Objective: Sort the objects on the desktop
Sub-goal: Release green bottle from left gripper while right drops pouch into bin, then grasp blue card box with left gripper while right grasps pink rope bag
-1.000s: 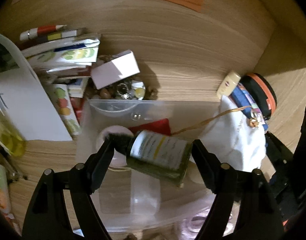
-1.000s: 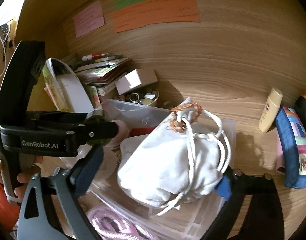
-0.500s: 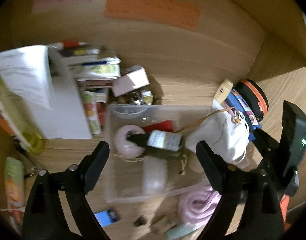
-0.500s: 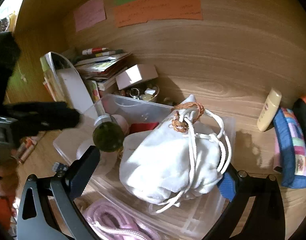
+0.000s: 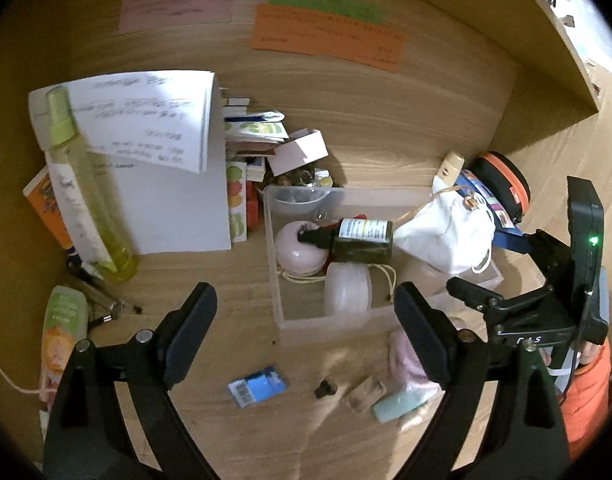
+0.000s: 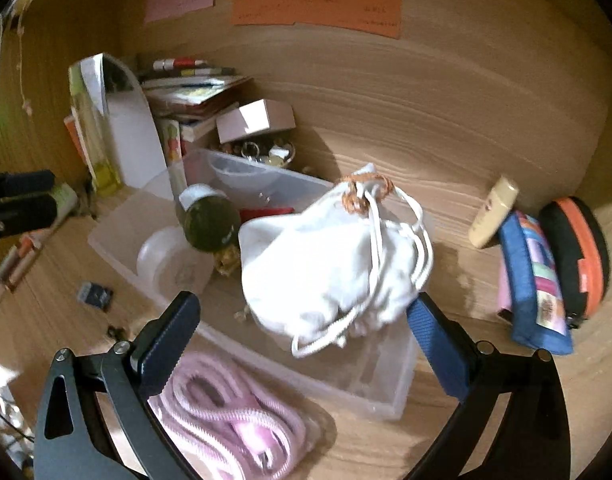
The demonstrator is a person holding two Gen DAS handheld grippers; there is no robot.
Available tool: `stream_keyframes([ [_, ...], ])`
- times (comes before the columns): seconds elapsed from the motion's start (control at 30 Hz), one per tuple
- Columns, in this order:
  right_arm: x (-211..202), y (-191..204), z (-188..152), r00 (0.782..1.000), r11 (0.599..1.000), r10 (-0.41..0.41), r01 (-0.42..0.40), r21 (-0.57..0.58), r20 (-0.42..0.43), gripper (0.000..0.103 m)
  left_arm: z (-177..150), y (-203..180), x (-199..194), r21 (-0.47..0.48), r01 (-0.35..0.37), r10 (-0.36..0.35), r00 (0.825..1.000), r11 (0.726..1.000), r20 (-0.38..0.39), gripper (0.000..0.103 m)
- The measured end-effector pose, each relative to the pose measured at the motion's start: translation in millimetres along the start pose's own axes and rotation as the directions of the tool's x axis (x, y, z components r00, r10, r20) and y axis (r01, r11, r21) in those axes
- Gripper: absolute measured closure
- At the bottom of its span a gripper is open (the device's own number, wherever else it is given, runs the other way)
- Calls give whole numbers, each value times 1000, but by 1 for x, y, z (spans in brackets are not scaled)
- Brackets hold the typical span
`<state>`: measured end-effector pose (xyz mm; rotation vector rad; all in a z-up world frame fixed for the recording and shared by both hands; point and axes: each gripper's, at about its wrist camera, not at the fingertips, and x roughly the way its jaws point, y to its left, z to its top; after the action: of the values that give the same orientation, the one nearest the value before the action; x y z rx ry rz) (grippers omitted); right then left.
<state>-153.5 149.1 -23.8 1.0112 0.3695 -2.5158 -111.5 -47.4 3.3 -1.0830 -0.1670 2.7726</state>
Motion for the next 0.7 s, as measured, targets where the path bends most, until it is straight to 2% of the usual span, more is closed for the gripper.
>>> stream_keyframes([
  [0.2,-11,4,-17,1000,999,7,-6,33,-19,0,-17,17,-6,-59,38,-39,999,997,-2,12],
  [0.37,-21,16,-38,998,998,-59,59,-6,2,0,-28,30,-16,-91,16,-14,1000,996,15,12],
  [0.53,-34,15,-50,999,999,-12,11,39,37,0,-35,48,-22,-156,13,-11,1000,988,16,12],
  [0.7,-51,9,-56,995,997,-8,1,78,97,0,-47,55,-11,-147,-54,53,999,988,-15,12],
])
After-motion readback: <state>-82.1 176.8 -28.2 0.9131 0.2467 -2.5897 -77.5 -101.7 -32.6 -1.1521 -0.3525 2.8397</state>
